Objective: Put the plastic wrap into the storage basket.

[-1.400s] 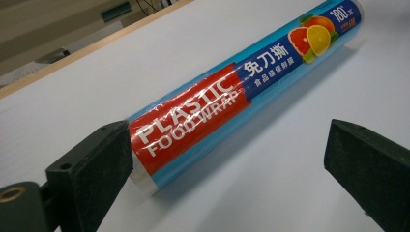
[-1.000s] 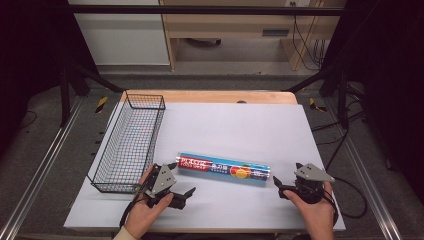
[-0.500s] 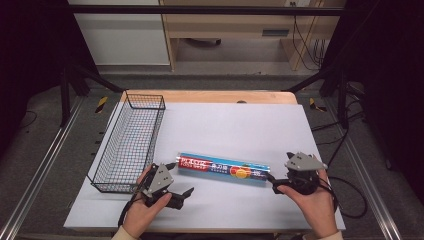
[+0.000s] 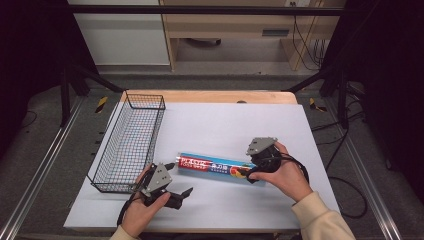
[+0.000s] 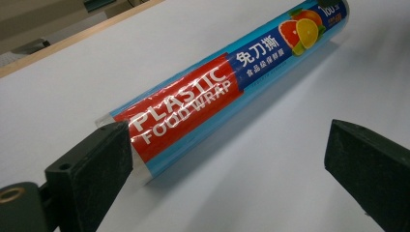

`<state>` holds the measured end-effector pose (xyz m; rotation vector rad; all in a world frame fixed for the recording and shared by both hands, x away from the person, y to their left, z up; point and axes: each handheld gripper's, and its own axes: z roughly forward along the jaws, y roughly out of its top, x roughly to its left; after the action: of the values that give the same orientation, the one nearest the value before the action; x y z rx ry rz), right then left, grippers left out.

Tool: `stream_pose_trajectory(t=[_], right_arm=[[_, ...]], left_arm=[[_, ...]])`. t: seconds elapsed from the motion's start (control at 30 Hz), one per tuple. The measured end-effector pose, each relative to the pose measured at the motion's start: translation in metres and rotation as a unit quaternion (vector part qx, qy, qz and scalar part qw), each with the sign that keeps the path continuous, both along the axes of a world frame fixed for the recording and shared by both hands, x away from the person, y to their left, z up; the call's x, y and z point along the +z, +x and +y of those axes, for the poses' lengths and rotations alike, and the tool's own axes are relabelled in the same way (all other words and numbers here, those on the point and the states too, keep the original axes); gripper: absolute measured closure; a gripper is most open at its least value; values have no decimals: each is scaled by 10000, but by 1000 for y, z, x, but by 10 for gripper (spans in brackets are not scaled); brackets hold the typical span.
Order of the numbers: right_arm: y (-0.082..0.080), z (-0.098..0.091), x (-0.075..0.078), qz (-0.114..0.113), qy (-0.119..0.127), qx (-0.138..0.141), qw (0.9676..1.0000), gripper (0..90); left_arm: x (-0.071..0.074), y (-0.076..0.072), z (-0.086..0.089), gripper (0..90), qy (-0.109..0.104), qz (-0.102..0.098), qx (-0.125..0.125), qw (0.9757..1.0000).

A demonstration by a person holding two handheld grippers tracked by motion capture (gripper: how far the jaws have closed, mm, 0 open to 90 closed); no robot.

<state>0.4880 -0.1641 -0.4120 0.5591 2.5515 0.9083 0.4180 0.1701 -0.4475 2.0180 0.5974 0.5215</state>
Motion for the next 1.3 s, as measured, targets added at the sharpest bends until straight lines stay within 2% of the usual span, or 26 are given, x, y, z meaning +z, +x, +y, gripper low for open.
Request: stream_pose_trajectory(t=[0.1,0.3,0.53,0.6,0.7,0.8,0.93,1.17,1.3], right_arm=[[8,6,-14,296,-182,268,9990,103],[12,15,-24,450,-477,537,9964,102],[19,20,-36,677,-655,606,9937,121],[21,22,-40,795,-786,596,9919,142],[21,23,-39,797,-760,596,9921,142],[22,24,-41,842,-882,598,9907,165],[23,27,-44,945,-1050,658,9878,252],[26,30,-44,1064,-1226,592,9850,282],[23,30,-44,865,-1279,736,9853,297]], left_arm=[[0,0,0,32,23,-4,-20,10000],[-1,0,-2,33,114,39,-62,9999],[-1,-1,-2,34,144,73,-122,9998],[-1,0,-3,34,148,85,-131,9998],[-1,0,-3,34,172,89,-147,9997],[-2,0,-3,34,160,114,-163,9997],[-2,0,-4,34,174,135,-197,9996],[-2,-1,-5,36,212,188,-271,9992],[1,-1,-5,39,208,186,-315,9991]])
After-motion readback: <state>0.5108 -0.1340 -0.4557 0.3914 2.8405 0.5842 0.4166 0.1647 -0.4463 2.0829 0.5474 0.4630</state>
